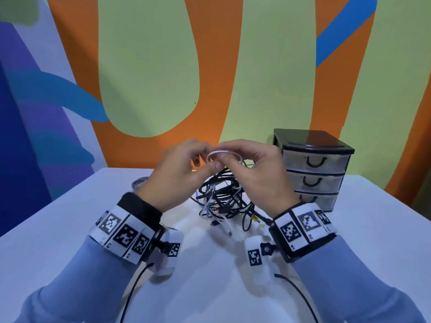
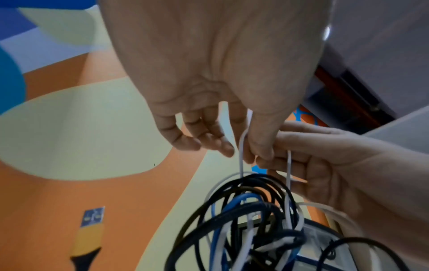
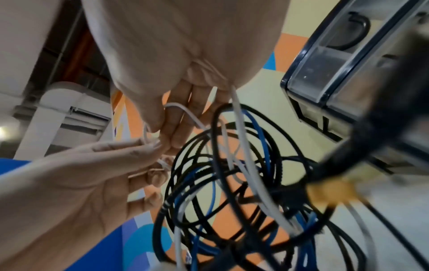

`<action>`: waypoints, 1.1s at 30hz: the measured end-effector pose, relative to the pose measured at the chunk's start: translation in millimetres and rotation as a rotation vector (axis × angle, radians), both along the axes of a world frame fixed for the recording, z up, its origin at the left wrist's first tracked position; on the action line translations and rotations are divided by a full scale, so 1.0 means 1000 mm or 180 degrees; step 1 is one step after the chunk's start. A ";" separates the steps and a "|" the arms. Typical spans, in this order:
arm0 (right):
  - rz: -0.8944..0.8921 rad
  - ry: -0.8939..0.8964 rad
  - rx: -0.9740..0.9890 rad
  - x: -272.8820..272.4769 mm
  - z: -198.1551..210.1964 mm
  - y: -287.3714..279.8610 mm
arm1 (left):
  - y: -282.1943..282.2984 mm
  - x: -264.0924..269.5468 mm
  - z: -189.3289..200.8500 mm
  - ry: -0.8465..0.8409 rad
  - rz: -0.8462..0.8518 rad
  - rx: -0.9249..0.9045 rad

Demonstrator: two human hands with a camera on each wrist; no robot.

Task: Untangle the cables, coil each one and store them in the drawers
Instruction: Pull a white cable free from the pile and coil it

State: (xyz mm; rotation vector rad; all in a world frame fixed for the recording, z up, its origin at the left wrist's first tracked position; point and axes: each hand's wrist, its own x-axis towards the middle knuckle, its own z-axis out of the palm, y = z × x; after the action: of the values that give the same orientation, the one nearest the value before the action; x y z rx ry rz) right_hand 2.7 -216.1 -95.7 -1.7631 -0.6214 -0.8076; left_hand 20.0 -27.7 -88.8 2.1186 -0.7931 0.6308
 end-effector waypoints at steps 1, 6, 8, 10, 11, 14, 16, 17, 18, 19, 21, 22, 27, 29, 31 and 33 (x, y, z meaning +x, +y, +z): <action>0.0018 0.0059 -0.0025 -0.001 -0.001 0.001 | -0.001 0.000 -0.002 -0.0065 0.0009 0.0094; 0.0216 0.0378 -0.0192 -0.006 0.002 0.002 | 0.000 0.001 0.001 -0.0060 0.0093 -0.0358; 0.0033 0.0523 -0.0749 -0.004 -0.002 0.004 | 0.003 0.001 0.005 -0.0041 -0.0039 -0.0984; -0.0157 0.0621 -0.1162 0.001 -0.008 0.004 | 0.004 -0.001 0.009 -0.0195 -0.0199 -0.1467; -0.0260 0.0597 -0.1287 0.004 -0.011 0.003 | 0.003 -0.003 0.010 -0.0341 -0.0218 -0.1616; -0.0617 0.0616 -0.1555 0.007 -0.010 -0.002 | 0.005 -0.009 0.018 -0.0790 -0.0112 -0.2105; -0.0749 0.0876 -0.1593 0.009 -0.011 -0.010 | 0.016 -0.006 0.024 -0.1051 0.0135 -0.2507; -0.0764 0.0977 -0.1537 0.010 -0.012 -0.015 | 0.024 -0.002 0.027 -0.1137 0.0257 -0.2670; -0.0798 0.1016 -0.1461 0.013 -0.014 -0.018 | 0.030 0.001 0.027 -0.1191 0.0347 -0.2787; -0.0885 0.1006 -0.1410 0.014 -0.014 -0.020 | 0.033 0.003 0.027 -0.1235 0.0405 -0.2853; -0.1131 0.0936 -0.1367 0.017 -0.014 -0.019 | 0.033 0.004 0.025 -0.1381 0.0567 -0.2815; -0.1208 0.0865 -0.1305 0.018 -0.013 -0.018 | 0.033 0.005 0.024 -0.1434 0.0661 -0.2723; -0.0924 0.0510 -0.0816 0.021 -0.019 -0.030 | 0.048 0.016 0.020 -0.0360 0.1360 -0.1920; -0.0899 0.0290 -0.0697 0.020 -0.017 -0.029 | 0.051 0.016 0.017 0.0027 0.1678 -0.1305; -0.0844 -0.0014 -0.0522 0.020 -0.016 -0.026 | 0.043 0.012 0.018 0.0084 0.1507 -0.0799; -0.0703 -0.0052 -0.0391 0.020 -0.015 -0.022 | 0.033 0.007 0.020 0.0272 0.1081 -0.0416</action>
State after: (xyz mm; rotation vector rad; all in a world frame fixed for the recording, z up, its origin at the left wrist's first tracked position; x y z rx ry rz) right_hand 22.3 -238.5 -111.0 -1.9631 -0.5013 -0.9521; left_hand 27.3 5.7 -69.2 2.1596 -0.3359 0.7407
